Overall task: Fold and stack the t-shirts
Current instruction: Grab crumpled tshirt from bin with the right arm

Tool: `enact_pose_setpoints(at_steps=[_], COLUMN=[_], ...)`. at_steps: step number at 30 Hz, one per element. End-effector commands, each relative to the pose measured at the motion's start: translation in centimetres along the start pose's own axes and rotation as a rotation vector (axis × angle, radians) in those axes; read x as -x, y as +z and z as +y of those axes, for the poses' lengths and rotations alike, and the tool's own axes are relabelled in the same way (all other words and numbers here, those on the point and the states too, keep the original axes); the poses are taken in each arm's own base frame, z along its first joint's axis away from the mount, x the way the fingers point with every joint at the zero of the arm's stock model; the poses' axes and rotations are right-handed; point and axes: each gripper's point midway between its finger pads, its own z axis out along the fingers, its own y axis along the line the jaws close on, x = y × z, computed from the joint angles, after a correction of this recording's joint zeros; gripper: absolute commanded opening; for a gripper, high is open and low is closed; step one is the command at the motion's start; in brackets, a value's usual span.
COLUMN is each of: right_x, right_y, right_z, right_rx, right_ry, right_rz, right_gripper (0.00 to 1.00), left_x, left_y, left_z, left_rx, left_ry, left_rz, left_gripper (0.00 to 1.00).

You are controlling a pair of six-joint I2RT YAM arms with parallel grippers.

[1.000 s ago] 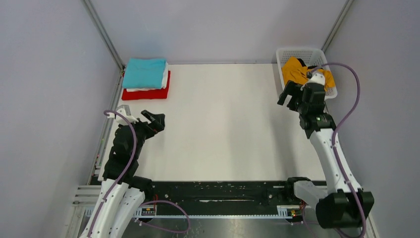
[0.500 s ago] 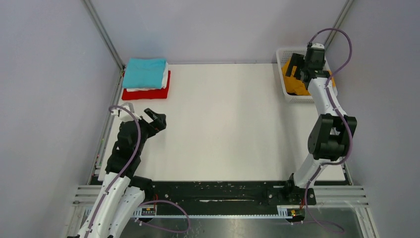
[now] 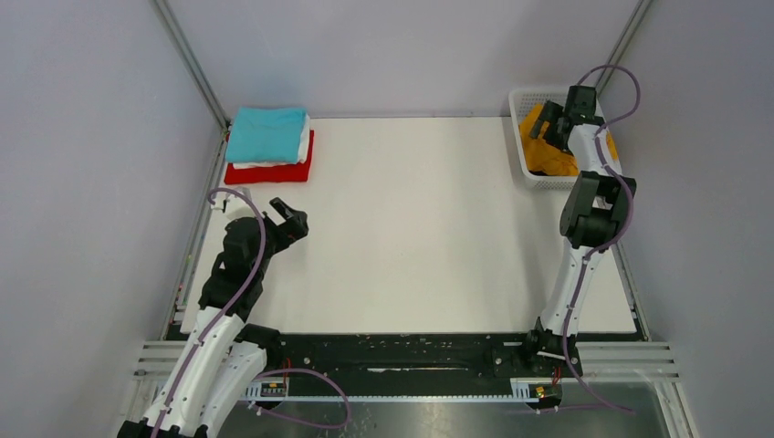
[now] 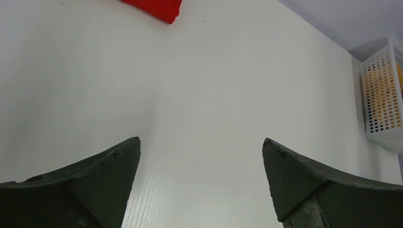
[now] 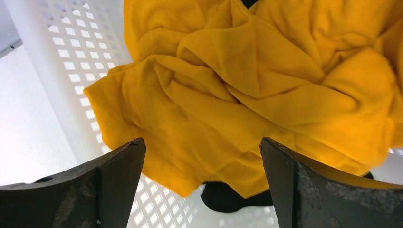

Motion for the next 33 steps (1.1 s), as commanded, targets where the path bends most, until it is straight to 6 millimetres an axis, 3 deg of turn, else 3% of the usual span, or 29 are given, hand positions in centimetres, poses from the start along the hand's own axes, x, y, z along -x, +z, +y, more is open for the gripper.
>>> enact_pose_setpoints(at_steps=[1, 6, 11, 13, 17, 20, 22, 24, 28, 33], right_x=[-0.2, -2.4, -3.1, -2.4, -1.0, 0.4, 1.3, 2.2, 5.2, 10.3], right_y=[1.0, 3.0, 4.2, 4.2, 4.0, 3.8, 3.4, 2.7, -0.7, -8.9], right_z=[1.6, 2.5, 1.4, 0.7, -0.2, -0.5, -0.5, 0.2, 0.8, 2.9], right_rx=[0.032, 0.075, -0.008, -0.045, -0.107, -0.121, -0.123, -0.090, -0.062, 0.041], right_ry=[0.059, 0.090, 0.120, 0.129, 0.144, 0.140, 0.131, 0.116, 0.100, 0.123], right_rz=[0.054, 0.162, 0.185, 0.162, 0.093, 0.042, 0.020, 0.002, -0.065, -0.202], right_gripper=[1.00, 0.95, 0.86, 0.73, 0.36, 0.14, 0.06, 0.00, 0.00, 0.00], left_x=[2.6, 2.6, 2.5, 2.5, 2.4, 2.1, 2.1, 2.1, 2.5, 3.0], left_y=[-0.4, -0.2, -0.1, 0.0, 0.2, 0.4, 0.3, 0.2, -0.3, -0.9], left_z=[-0.9, -0.8, -0.5, -0.5, -0.6, -0.5, -0.5, -0.6, -0.7, -1.2], left_rx=[-0.014, -0.009, 0.006, 0.007, 0.004, 0.008, 0.006, 0.003, -0.011, -0.036], left_ry=[-0.008, -0.010, -0.005, -0.006, -0.006, -0.005, -0.002, -0.003, -0.010, -0.040], left_rz=[-0.084, -0.090, -0.084, -0.085, -0.078, -0.070, -0.067, -0.070, -0.087, -0.110], left_gripper=[0.99, 0.99, 0.99, 0.99, 0.99, 0.99, 0.99, 0.99, 0.99, 0.99])
